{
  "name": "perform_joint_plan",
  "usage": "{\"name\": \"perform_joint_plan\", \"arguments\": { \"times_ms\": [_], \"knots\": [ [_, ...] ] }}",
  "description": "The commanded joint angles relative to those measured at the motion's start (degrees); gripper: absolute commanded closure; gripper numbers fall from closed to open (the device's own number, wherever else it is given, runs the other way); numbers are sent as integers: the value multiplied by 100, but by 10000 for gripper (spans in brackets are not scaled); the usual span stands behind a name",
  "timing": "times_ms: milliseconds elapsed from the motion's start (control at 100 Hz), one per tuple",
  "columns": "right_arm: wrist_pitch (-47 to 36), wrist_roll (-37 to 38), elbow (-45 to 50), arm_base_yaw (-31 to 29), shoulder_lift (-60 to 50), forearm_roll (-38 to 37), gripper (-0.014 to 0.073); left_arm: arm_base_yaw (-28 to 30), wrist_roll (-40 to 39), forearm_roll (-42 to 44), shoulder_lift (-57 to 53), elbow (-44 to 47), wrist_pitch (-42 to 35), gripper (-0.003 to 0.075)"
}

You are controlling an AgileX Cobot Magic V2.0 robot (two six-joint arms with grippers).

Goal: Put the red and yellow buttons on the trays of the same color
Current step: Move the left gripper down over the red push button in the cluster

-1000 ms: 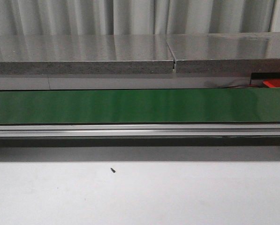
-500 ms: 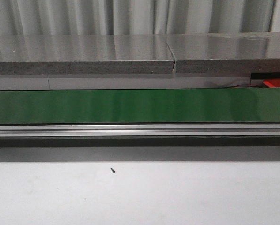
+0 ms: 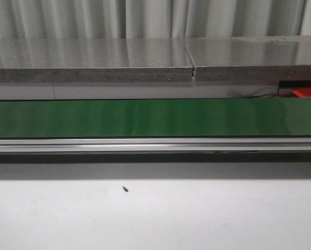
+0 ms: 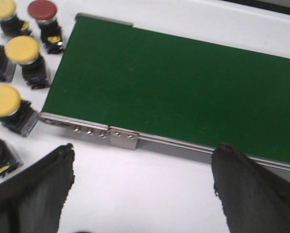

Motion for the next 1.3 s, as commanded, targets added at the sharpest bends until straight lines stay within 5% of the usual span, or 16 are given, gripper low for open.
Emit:
{"name": "perform_joint_plan", "arguments": {
  "times_ms": [0,250,560,1290],
  "knots": [
    [-440,-5,2,-25,-91,-83,663,322,-113,-111,105,-430,177,155],
    [-440,-5,2,-25,-91,-83,663,1565,-135,-197,433,-836,1145,155],
    [-440,-5,2,-25,-91,-83,663,2573,-135,-197,939,-836,1376,155],
    [-440,-5,2,-25,-91,-83,663,2717,-135,-311,3486,-1897,1446,155]
  ]
}}
